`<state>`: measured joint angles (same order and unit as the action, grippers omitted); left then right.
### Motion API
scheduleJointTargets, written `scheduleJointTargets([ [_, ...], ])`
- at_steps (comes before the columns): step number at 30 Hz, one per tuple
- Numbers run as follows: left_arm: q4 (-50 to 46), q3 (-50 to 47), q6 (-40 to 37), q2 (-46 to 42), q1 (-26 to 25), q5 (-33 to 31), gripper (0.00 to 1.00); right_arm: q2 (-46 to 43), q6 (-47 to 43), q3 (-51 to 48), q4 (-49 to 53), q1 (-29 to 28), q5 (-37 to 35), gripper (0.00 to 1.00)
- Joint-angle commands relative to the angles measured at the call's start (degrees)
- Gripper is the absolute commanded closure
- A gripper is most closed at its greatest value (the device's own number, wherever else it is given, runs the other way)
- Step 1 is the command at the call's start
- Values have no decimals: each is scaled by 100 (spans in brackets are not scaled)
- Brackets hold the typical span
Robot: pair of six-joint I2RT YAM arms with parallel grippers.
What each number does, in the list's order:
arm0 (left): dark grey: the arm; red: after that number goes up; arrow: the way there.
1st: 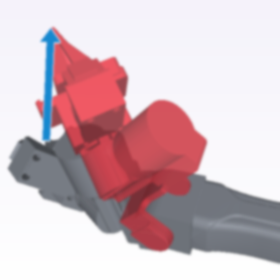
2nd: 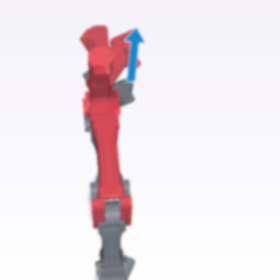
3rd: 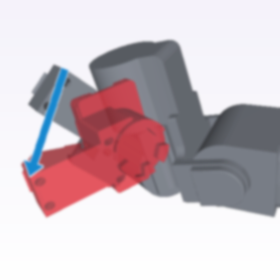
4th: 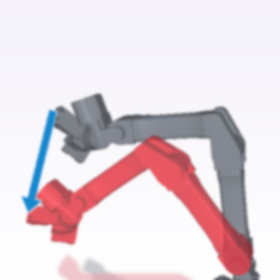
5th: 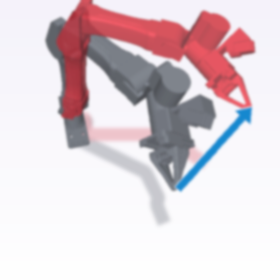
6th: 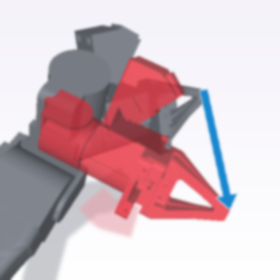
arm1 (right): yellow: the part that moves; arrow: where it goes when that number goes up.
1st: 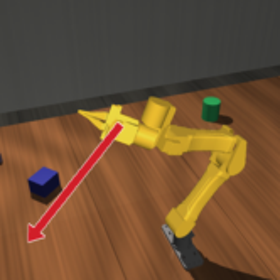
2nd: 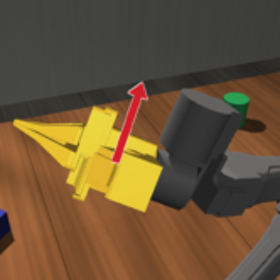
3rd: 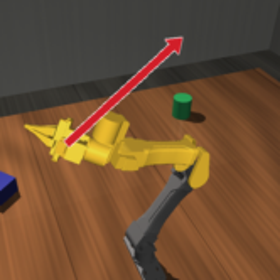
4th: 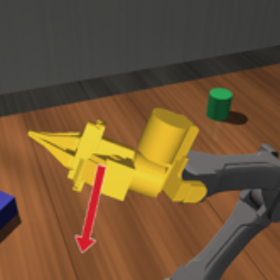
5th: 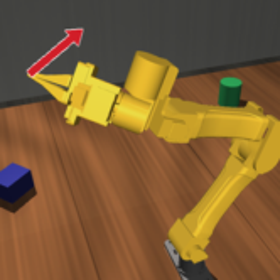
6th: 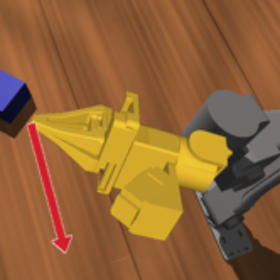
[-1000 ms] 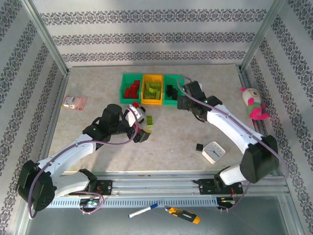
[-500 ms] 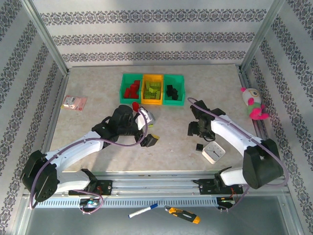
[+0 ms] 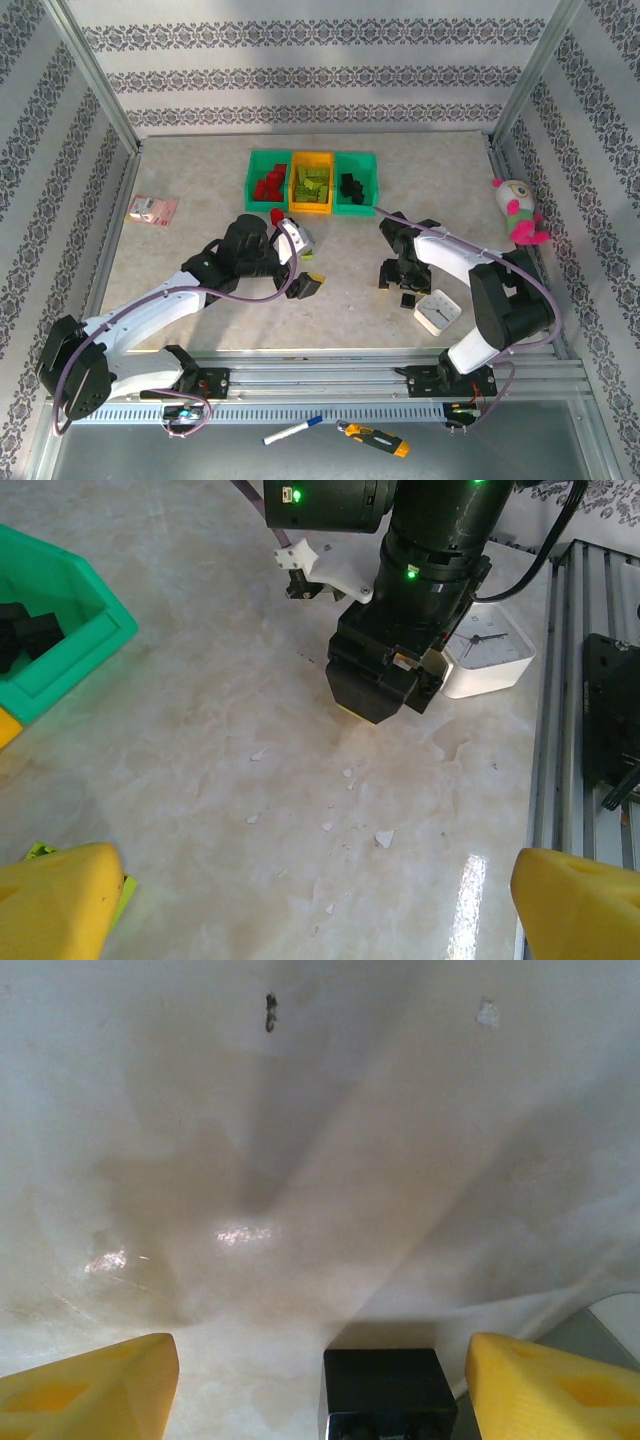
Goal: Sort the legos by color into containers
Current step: Pick up the lego from the bottom-right of the table.
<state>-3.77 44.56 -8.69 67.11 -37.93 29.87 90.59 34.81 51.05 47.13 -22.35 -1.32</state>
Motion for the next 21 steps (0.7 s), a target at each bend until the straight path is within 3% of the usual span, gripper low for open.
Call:
scheduleJointTargets([
  [1,119,-116,-28,-132,-92,-21,1,126,185,11,200,-46,288,26],
  [14,286,-245,-1,-157,-96,-60,1,117,281,204,368,-545,554,39],
  [21,297,-260,-28,-139,-93,-52,1,-230,687,184,767,-821,3,36],
])
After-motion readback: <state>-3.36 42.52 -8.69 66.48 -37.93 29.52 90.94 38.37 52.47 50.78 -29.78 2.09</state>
